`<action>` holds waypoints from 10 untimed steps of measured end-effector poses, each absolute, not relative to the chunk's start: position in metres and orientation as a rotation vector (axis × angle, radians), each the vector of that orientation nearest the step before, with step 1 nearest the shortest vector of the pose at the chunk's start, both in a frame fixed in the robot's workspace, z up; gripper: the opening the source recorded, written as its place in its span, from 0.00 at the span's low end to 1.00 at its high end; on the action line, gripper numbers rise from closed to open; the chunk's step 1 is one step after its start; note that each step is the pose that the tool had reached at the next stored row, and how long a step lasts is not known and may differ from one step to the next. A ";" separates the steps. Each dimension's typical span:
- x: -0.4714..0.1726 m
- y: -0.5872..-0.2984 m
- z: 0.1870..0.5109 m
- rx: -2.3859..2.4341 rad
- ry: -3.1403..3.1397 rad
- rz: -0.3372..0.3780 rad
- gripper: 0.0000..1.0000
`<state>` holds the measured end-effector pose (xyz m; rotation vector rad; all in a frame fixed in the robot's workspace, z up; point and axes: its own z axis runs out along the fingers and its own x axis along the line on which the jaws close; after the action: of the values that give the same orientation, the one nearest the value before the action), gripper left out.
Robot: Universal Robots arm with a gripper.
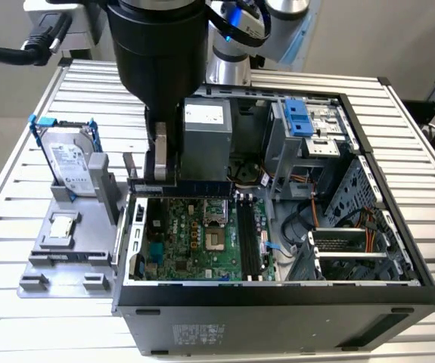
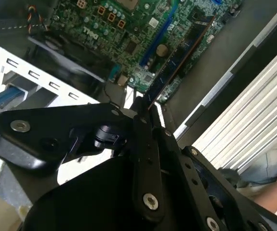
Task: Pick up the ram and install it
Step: 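Pick up the ram and move it above insertion slot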
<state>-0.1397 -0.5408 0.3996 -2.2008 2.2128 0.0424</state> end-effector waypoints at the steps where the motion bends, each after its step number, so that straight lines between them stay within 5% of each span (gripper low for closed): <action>1: -0.136 -0.541 0.400 -2.201 2.213 0.042 0.00; 10: -0.103 -0.541 0.400 -2.201 2.213 0.042 0.00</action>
<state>-0.1034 -0.5407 0.3996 -2.2007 2.2128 0.0424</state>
